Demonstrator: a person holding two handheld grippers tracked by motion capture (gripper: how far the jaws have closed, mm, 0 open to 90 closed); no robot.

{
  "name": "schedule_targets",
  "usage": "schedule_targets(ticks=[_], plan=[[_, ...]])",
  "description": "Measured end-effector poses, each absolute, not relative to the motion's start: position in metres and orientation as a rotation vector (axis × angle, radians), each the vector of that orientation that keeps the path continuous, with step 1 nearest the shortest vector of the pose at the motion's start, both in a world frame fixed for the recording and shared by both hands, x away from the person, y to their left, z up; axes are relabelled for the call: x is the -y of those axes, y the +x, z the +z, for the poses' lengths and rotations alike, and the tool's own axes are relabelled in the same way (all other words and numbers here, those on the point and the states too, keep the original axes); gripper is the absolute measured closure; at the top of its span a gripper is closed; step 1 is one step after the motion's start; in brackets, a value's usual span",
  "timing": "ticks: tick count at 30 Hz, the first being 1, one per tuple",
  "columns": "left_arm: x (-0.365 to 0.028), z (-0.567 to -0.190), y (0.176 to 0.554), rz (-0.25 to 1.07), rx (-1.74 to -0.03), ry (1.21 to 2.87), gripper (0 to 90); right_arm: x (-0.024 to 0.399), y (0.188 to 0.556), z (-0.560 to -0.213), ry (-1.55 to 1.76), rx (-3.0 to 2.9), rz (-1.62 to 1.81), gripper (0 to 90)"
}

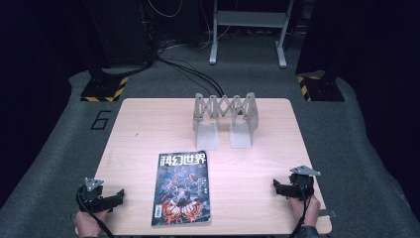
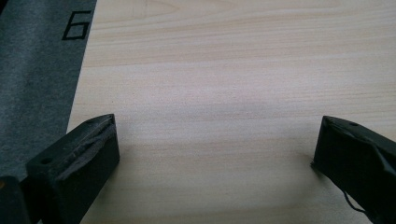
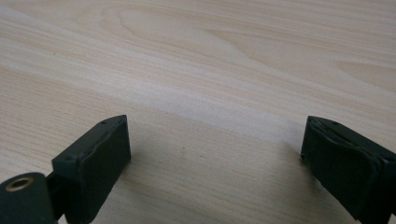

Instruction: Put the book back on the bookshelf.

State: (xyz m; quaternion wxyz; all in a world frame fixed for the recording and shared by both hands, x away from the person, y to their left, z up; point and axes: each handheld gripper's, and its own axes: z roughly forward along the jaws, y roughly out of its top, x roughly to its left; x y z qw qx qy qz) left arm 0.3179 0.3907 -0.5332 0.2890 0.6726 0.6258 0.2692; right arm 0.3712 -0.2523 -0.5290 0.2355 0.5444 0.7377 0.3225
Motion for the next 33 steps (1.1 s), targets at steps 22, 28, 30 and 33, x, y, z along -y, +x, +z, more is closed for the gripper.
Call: schedule_targets(ticks=[22, 28, 30, 33], plan=[[-0.368, -0.510, 0.316, 0.610, -1.565, 1.797, 0.0, 0.253, 0.371, -0.529, 1.490, -2.022, 0.892, 9.9], [-0.350, -0.503, 0.319, 0.581, -1.500, 1.819, 0.0, 0.253, 0.370, -0.529, 1.499, -2.018, 0.892, 11.0], [-0.341, -0.502, 0.321, 0.566, -1.477, 1.835, 0.0, 0.253, 0.370, -0.529, 1.497, -2.013, 0.890, 11.2], [-0.322, -0.501, 0.326, 0.523, -1.426, 1.881, 0.0, 0.252, 0.370, -0.529, 1.507, -1.998, 0.898, 11.7]])
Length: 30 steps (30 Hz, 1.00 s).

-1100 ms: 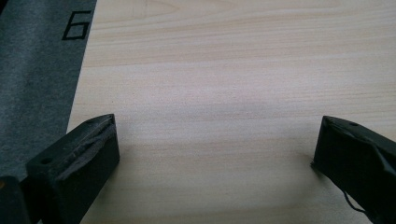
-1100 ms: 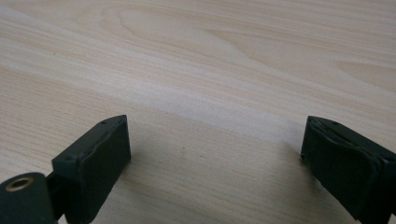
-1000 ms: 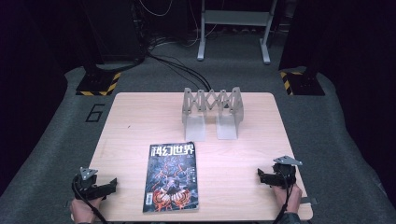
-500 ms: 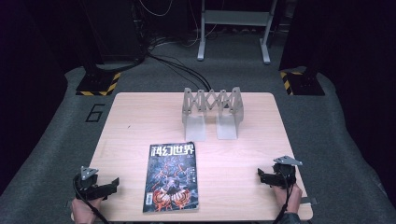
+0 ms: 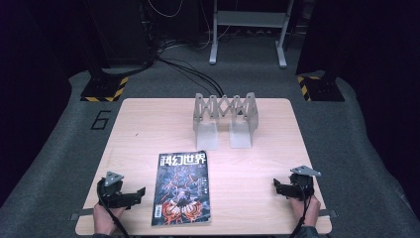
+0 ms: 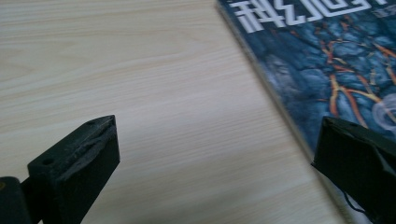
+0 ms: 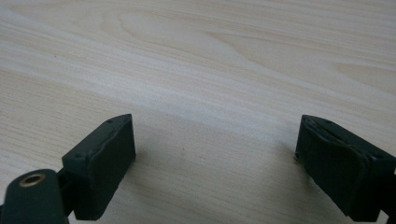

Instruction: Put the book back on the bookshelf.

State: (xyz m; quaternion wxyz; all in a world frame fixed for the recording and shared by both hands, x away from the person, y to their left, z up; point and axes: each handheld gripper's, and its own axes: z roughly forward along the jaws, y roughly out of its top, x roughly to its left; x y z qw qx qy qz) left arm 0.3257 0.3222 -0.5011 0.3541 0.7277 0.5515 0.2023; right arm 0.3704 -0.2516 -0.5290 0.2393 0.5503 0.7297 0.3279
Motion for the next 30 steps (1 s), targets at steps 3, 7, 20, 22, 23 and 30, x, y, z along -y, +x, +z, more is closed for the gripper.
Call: schedule_targets(ticks=[3, 7, 20, 22, 23, 30], plan=[[-0.307, -0.504, 0.329, 0.486, -1.391, 1.913, 0.0, 0.253, 0.370, -0.529, 1.488, -2.016, 0.894, 13.1], [-0.287, -0.511, 0.334, 0.455, -1.338, 1.977, 0.1, 0.253, 0.370, -0.529, 1.485, -2.013, 0.899, 13.5], [-0.256, -0.522, 0.339, 0.398, -1.244, 2.097, 1.9, 0.253, 0.370, -0.529, 1.481, -2.016, 0.900, 14.9], [-0.254, -0.522, 0.339, 0.393, -1.235, 2.097, 2.3, 0.253, 0.370, -0.529, 1.480, -2.018, 0.900, 14.9], [-0.252, -0.522, 0.339, 0.385, -1.232, 2.103, 2.6, 0.253, 0.370, -0.529, 1.483, -2.013, 0.901, 15.0], [-0.245, -0.521, 0.340, 0.385, -1.207, 2.121, 4.3, 0.253, 0.370, -0.529, 1.482, -2.012, 0.903, 15.3]])
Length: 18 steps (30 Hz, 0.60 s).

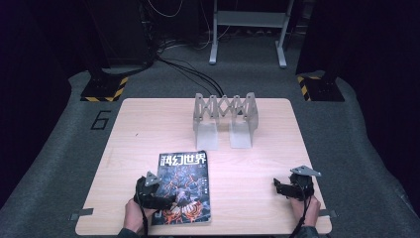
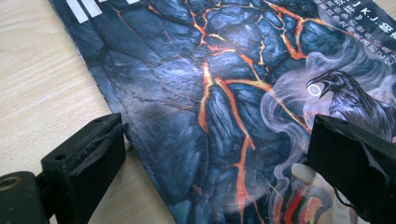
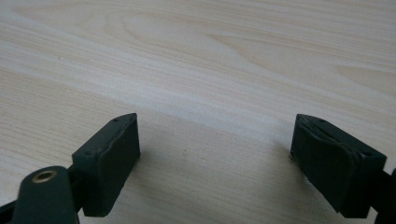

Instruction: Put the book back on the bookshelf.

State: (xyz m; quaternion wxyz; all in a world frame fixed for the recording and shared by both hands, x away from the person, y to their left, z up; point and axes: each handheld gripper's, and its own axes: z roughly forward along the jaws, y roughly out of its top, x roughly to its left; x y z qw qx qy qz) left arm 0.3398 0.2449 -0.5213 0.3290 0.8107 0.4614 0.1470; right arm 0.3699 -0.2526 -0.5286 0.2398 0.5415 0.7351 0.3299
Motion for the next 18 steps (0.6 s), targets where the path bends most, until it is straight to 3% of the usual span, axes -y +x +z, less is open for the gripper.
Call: schedule_targets(ticks=[18], plan=[[-0.209, -0.521, 0.347, 0.375, -1.194, 2.128, 4.4, 0.252, 0.370, -0.529, 1.481, -2.010, 0.907, 15.8]])
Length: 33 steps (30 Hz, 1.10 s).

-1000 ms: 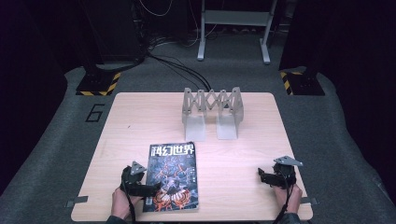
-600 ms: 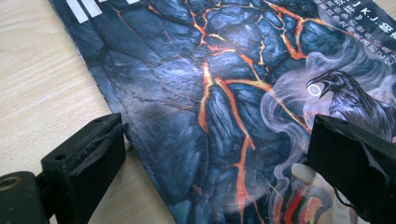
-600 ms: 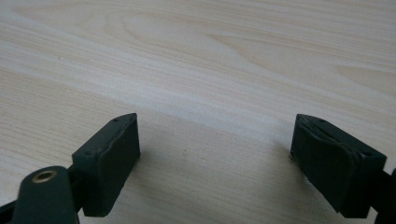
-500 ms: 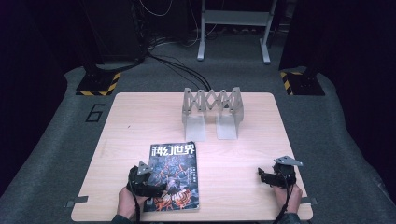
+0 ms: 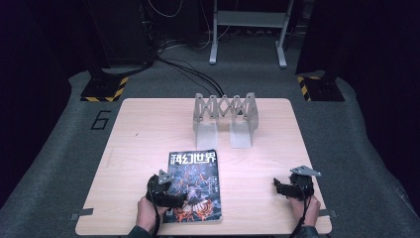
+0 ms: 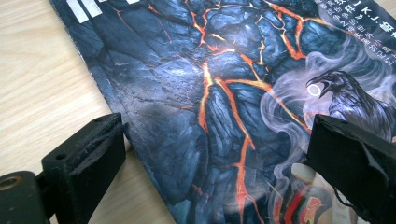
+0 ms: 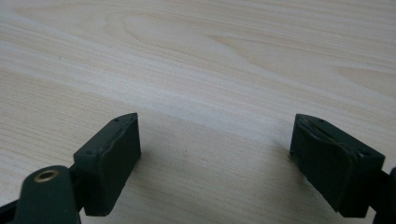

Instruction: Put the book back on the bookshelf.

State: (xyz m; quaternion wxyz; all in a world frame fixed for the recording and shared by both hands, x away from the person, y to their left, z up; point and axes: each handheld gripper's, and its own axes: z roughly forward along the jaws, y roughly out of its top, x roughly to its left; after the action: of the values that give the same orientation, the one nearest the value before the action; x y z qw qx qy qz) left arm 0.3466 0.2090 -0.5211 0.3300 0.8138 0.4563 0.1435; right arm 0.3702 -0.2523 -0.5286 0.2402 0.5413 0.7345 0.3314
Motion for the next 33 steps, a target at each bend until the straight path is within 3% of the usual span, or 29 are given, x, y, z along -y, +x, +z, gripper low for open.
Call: schedule_targets(ticks=[24, 31, 33], plan=[[-0.160, -0.523, 0.346, 0.381, -1.173, 2.109, 4.5, 0.252, 0.370, -0.529, 1.476, -2.014, 0.907, 16.6], [-0.174, -0.516, 0.344, 0.448, -1.118, 2.136, 0.1, 0.252, 0.371, -0.528, 1.474, -2.016, 0.907, 16.9], [-0.196, -0.511, 0.342, 0.494, -1.203, 2.007, 0.1, 0.252, 0.371, -0.528, 1.474, -2.017, 0.907, 17.2]])
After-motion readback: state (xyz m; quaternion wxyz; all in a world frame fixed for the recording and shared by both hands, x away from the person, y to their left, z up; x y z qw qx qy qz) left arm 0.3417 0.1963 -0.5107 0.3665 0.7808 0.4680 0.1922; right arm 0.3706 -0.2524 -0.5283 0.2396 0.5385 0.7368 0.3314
